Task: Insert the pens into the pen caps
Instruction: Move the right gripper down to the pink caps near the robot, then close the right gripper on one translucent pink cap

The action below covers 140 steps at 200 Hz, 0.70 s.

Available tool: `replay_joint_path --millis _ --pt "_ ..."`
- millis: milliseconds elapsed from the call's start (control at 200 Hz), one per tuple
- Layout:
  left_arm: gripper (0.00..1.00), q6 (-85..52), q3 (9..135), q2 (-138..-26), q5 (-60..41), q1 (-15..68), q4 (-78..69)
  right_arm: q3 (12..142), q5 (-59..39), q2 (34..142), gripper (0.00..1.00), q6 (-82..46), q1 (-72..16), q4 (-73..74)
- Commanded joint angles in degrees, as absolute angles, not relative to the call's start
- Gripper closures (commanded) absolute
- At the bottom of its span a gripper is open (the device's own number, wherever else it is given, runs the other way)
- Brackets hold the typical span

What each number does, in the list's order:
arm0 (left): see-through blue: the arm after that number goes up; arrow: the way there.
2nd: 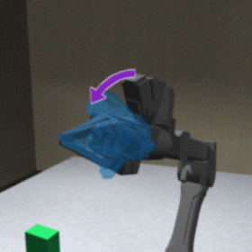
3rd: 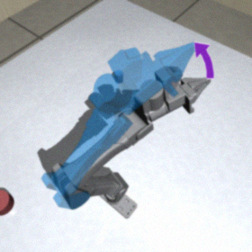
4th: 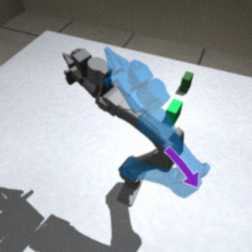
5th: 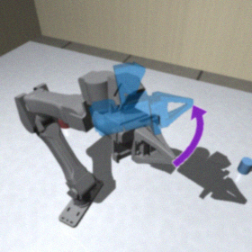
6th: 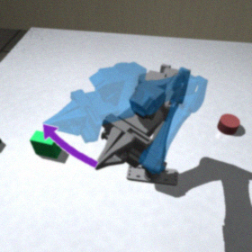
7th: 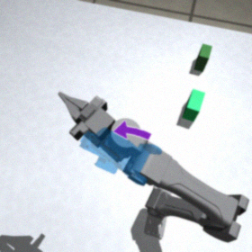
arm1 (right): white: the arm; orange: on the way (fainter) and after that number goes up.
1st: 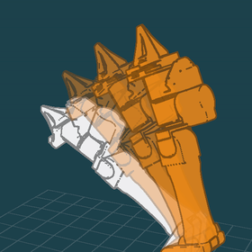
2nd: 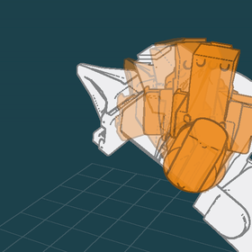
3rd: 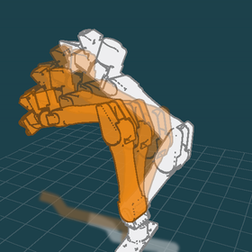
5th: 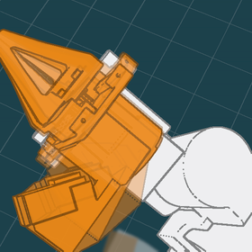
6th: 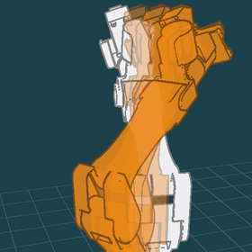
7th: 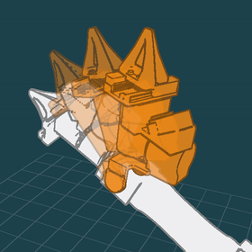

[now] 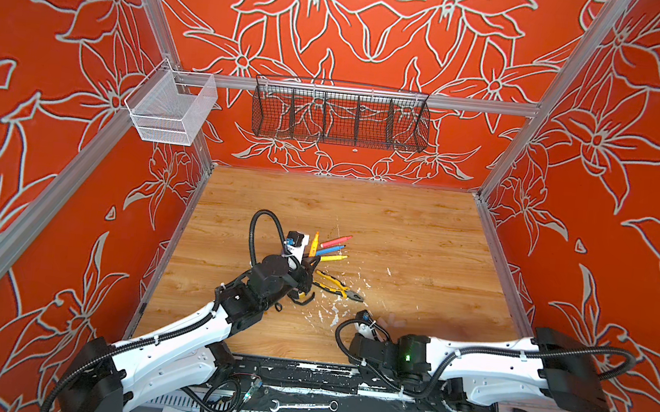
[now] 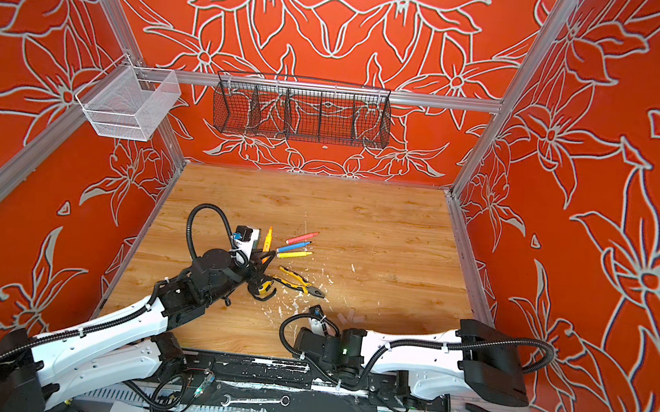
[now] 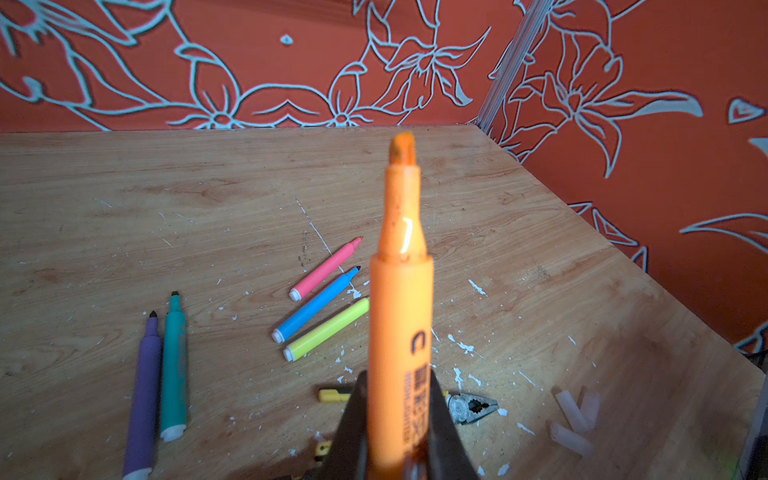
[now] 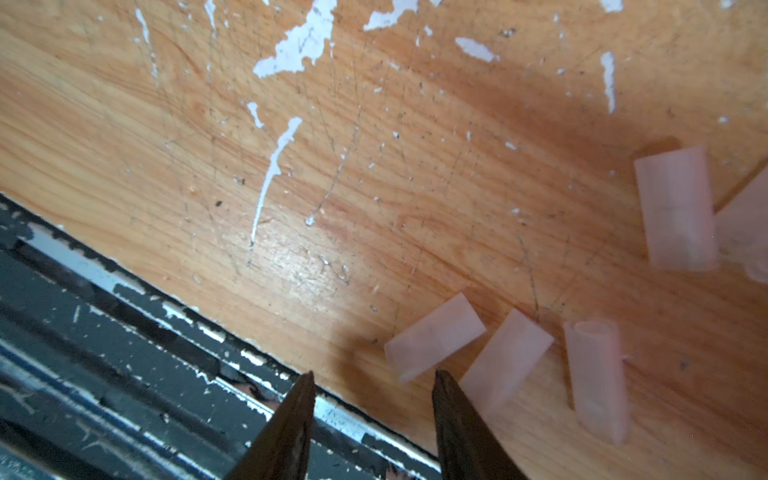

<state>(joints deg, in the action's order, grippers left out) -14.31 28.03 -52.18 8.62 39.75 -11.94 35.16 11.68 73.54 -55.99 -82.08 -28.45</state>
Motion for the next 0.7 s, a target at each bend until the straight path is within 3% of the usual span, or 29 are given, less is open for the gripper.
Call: replay_joint_path --millis 0,696 --pt "1.0 -13.88 28.03 -51.33 8.0 39.73 -13.19 36.66 14.52 75.26 0.51 -56.36 -81.53 -28.8" --pt "1.0 -13.52 28.1 -51.59 7.47 39.73 -13.45 37.76 17.71 79.91 0.53 -54.31 -79.28 -27.6"
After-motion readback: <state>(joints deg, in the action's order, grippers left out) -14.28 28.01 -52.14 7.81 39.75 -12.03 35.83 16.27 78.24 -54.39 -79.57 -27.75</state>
